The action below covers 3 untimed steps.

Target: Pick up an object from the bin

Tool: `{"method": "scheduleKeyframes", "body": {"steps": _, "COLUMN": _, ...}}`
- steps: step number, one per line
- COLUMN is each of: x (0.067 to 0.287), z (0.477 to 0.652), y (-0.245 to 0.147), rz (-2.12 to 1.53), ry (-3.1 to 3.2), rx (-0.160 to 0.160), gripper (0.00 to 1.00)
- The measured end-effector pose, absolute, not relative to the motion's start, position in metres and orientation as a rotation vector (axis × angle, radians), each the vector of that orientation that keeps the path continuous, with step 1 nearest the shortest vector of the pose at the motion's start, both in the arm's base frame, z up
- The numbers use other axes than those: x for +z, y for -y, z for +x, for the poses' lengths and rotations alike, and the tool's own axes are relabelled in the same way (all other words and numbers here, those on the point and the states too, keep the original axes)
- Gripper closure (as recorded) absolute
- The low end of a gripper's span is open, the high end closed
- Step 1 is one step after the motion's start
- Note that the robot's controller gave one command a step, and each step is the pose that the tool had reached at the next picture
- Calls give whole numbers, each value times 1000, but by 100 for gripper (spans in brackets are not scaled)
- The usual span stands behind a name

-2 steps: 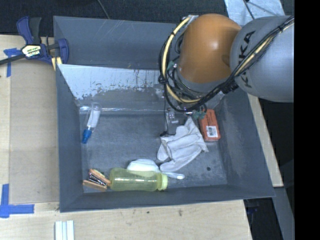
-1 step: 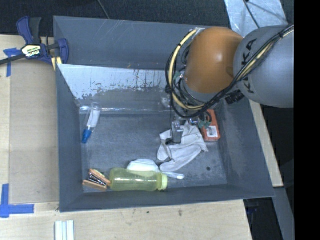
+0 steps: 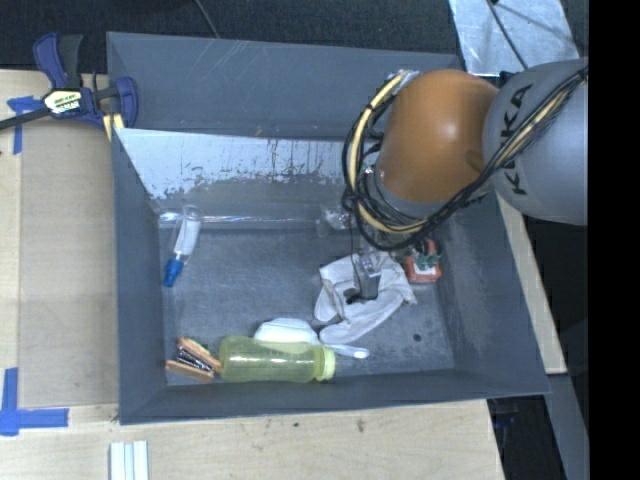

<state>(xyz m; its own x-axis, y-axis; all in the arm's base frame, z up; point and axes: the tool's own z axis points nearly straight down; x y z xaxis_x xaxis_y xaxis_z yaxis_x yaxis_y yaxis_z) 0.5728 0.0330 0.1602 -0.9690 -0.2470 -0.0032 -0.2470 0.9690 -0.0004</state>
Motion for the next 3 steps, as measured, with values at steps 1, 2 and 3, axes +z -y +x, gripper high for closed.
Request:
{"method": "scheduleKeyframes", "body": {"steps": 1, "x": 137, "z": 568, "y": -22, "rz": -666, "ry": -3066, "rx": -1, "gripper": 0}}
{"method": "scheduleKeyframes", "body": {"steps": 2, "x": 122, "z": 580, "y": 2, "rz": -372, "ry": -3115, "rx": 2, "gripper": 0}}
{"method": "scheduleKeyframes", "body": {"steps": 3, "x": 106, "z": 591, "y": 16, "rz": -229, "ry": -3127, "rx": -2, "gripper": 0}}
